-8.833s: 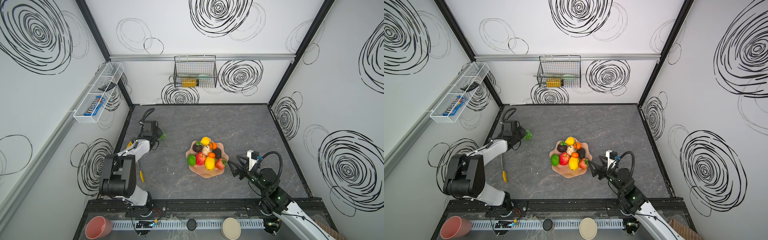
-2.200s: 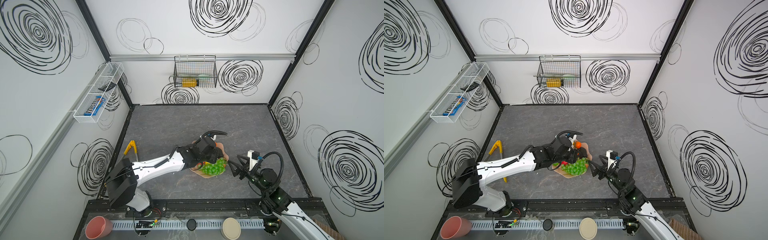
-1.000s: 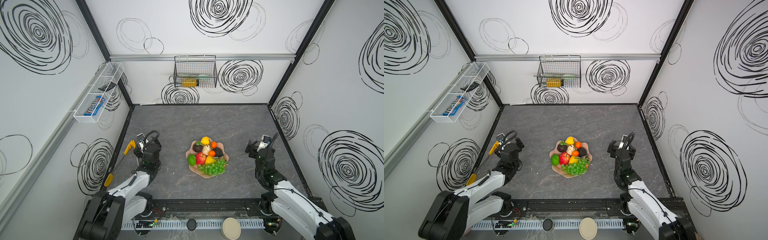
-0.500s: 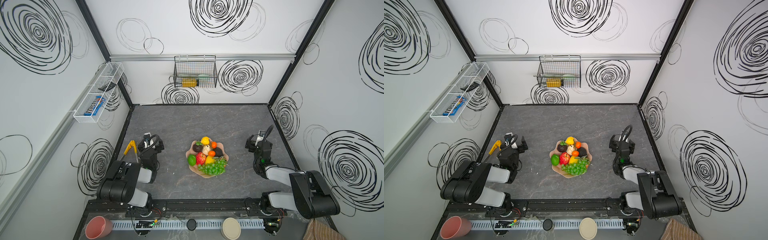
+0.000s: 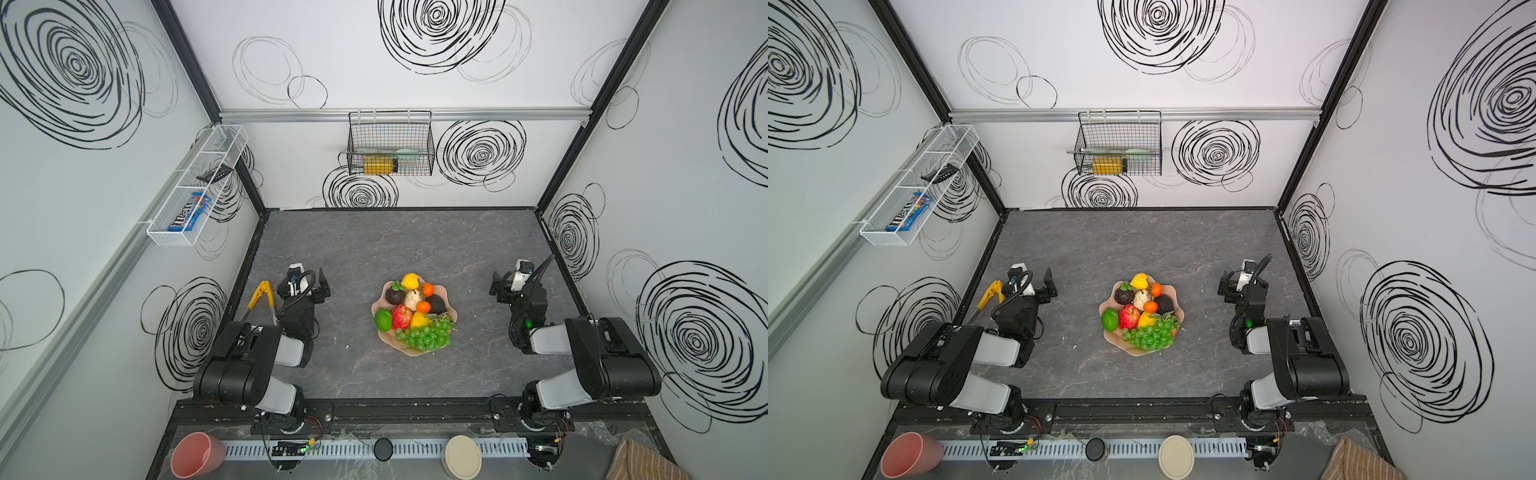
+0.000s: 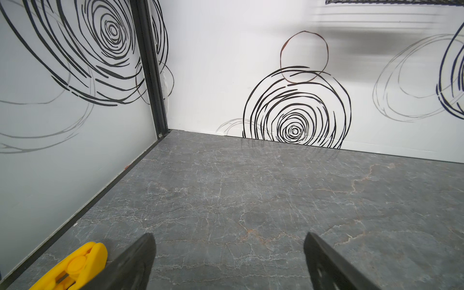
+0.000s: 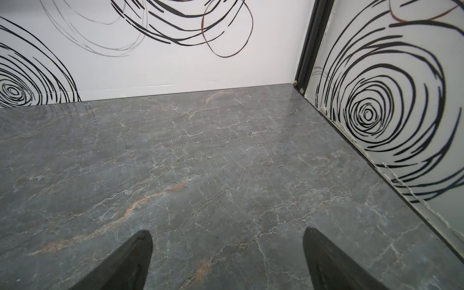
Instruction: Place and organize the fake fruits in the fruit bowl
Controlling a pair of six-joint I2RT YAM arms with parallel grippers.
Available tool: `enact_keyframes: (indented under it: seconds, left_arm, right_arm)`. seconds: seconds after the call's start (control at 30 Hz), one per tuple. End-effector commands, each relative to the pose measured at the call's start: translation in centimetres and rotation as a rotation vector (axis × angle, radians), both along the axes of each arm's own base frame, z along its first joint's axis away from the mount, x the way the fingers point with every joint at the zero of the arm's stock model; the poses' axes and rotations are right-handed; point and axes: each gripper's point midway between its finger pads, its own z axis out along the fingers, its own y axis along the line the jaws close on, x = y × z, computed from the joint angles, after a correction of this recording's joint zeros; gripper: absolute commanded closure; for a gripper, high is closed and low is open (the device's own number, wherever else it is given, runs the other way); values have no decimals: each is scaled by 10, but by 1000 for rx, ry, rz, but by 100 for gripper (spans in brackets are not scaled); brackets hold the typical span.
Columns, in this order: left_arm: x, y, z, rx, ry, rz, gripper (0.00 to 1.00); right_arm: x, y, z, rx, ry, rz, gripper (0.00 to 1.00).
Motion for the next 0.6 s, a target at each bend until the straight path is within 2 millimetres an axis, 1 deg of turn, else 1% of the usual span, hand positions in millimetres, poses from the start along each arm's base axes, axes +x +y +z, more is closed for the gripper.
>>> enact_keyframes:
  seconds: [0.0,0.23,0.4,0.57]
  left_arm:
    - [-1,0,17,10,-70,-7,4]
    - [-1,0,17,10,-70,-6,4]
    - [-1,0,17,10,-71,-5,4]
    - [0,0,17,10,-71,-5,4]
  right_arm:
    - [6,1,17,5,-57,10,3]
    - [6,1,16,4,-55,11,3]
    - [9,1,14,14,-43,20,3]
    - [7,1,16,15,-52,19,3]
